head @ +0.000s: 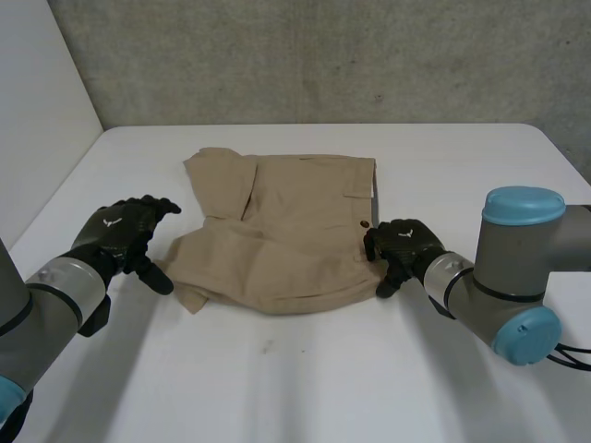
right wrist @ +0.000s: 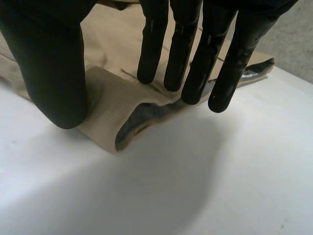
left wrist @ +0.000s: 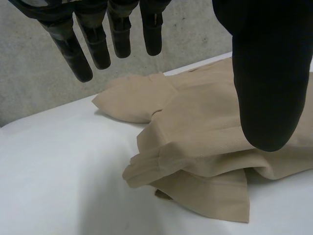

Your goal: Fold the shorts.

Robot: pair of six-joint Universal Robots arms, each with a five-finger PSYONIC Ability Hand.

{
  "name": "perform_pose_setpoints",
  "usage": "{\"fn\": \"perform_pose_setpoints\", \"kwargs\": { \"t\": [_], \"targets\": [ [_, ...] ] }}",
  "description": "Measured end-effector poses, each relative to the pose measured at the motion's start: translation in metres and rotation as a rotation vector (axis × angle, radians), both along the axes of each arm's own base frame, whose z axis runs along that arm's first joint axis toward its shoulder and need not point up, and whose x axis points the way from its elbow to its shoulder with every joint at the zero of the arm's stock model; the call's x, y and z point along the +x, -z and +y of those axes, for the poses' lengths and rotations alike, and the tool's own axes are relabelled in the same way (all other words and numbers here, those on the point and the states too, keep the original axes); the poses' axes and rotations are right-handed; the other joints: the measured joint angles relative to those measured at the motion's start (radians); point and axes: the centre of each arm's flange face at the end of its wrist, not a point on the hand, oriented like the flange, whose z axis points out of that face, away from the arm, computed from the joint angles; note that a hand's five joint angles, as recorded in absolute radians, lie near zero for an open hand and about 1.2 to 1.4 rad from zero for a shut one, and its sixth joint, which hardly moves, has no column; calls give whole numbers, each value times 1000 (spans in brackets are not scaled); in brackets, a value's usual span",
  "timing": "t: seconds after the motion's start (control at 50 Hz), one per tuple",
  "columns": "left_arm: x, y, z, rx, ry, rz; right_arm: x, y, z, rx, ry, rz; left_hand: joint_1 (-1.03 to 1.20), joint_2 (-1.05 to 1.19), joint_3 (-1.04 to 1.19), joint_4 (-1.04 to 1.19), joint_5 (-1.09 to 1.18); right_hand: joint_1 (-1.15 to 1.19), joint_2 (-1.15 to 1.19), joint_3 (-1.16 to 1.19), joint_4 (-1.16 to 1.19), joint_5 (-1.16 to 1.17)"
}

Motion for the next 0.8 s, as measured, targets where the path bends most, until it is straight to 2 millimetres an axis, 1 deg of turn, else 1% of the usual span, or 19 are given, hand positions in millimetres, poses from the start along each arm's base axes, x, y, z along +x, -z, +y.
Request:
{"fn": "perform_pose_setpoints", "kwargs": {
  "t": [0.04,0.1,0.12,0.14,0.2,0.24,0.28,0.32,0.38,0.4,0.44,0.46,0.54,0.64,0.72,0.78,0.8],
  "targets": [
    [0,0,0,0,0,0,1,-1,-1,-5,1,-2,0,0,0,0,0,37,46,39,40,33],
    [0,0,0,1,0,-1,3,-5,-7,-23,2,-10,0,0,0,0,0,167,199,197,201,186],
    [0,0,0,1,0,-1,3,-5,-8,-28,3,-12,0,0,0,0,0,225,267,266,258,241],
    [0,0,0,1,0,-1,4,-7,-10,-34,4,-15,0,0,0,0,0,327,392,387,394,378],
    [0,0,0,1,0,-1,5,-9,-13,-45,5,-20,0,0,0,0,0,340,441,436,441,428],
    [0,0,0,0,0,0,6,-15,-17,-60,6,-26,0,0,0,0,0,340,447,447,457,443],
    [0,0,0,-1,0,0,6,-18,-17,-63,6,-26,0,0,0,0,0,340,447,447,457,443],
    [0,0,0,-1,-1,0,5,-25,-15,-66,7,-22,0,0,1,2,0,340,447,447,457,446],
    [1,0,-1,-2,-3,-1,2,-35,-10,-62,13,-6,1,0,2,2,1,340,447,447,457,447],
    [1,0,-2,-2,-3,-2,-2,-41,-5,-61,22,10,4,6,2,6,12,340,447,447,457,447],
    [1,0,-2,-2,-4,-2,-3,-43,-4,-61,25,14,4,6,2,6,13,340,447,447,457,447],
    [2,3,-2,5,-5,-4,-10,-51,4,-68,46,42,4,20,6,14,29,340,447,447,457,447],
    [0,11,-3,30,0,-12,-22,-64,17,-95,78,84,40,62,55,58,72,340,447,447,457,447],
    [-2,23,-4,67,10,-22,-29,-67,28,-121,95,104,87,105,102,104,120,340,447,447,458,455],
    [-4,32,-6,89,14,-29,-30,-65,31,-138,99,103,118,132,131,134,150,340,447,447,458,455],
    [-4,34,-7,88,14,-29,-30,-63,32,-143,98,100,153,164,162,166,181,340,447,447,458,455],
    [-4,35,-8,86,13,-28,-30,-63,32,-144,98,100,226,229,227,233,244,340,447,447,458,455]
  ]
}}
